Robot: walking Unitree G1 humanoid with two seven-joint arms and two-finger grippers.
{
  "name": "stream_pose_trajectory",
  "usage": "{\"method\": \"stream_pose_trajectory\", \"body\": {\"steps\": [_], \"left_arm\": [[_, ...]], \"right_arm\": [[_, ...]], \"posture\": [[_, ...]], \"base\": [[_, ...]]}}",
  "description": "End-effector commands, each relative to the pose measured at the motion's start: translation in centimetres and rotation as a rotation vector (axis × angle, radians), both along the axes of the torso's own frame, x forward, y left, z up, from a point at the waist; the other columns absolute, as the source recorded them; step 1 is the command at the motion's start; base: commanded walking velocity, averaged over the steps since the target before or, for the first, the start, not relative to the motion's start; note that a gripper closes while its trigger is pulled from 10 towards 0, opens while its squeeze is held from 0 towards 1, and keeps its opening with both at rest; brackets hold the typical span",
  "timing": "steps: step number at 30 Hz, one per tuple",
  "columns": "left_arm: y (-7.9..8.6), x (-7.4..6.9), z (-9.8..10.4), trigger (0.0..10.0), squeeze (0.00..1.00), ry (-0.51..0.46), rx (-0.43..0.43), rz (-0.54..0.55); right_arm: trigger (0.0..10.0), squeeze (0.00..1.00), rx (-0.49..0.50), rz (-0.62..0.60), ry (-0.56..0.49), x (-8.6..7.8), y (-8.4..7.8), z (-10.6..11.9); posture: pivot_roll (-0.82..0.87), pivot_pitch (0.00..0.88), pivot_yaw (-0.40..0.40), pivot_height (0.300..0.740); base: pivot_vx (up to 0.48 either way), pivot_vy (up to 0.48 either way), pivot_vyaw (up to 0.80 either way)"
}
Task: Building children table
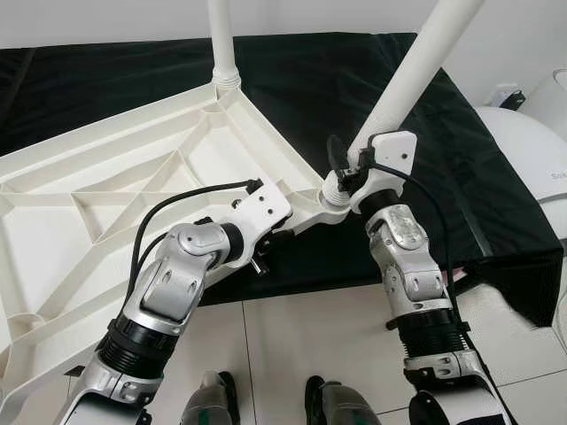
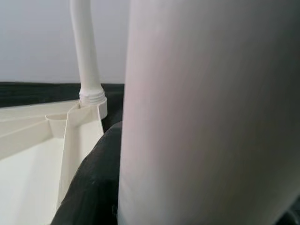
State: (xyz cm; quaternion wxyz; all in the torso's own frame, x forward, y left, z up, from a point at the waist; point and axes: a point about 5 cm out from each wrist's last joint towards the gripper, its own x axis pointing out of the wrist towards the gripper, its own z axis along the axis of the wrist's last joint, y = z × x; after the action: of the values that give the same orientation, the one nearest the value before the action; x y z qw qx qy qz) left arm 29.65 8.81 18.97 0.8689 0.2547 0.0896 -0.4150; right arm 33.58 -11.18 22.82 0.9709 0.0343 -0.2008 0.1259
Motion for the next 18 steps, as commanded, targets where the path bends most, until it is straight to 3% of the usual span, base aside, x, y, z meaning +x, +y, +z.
{"method": "stream_pose_trajectory", "body": {"steps": [1,9,18], "left_arm": [[0.3,0.1,0.2,10.0,0.0,-0.033,0.002,0.053],[-0.1,0.0,0.6,10.0,0.0,-0.049,0.002,0.014],[0.4,-0.2,-0.3,10.0,0.0,-0.028,0.053,-0.013]], "right_arm": [[10.0,0.0,0.017,0.01,-0.036,-0.1,-0.3,1.0],[10.0,0.0,0.017,-0.06,-0.062,0.6,-2.6,2.0],[10.0,0.0,0.009,-0.082,-0.088,0.8,-3.8,2.8]], "posture": [[-0.11,0.194,-0.031,0.74],[-0.11,0.195,-0.027,0.74],[-0.11,0.193,-0.019,0.74]], "base": [[0.0,0.0,0.0],[0.0,0.0,0.0],[0.0,0.0,0.0]]}}
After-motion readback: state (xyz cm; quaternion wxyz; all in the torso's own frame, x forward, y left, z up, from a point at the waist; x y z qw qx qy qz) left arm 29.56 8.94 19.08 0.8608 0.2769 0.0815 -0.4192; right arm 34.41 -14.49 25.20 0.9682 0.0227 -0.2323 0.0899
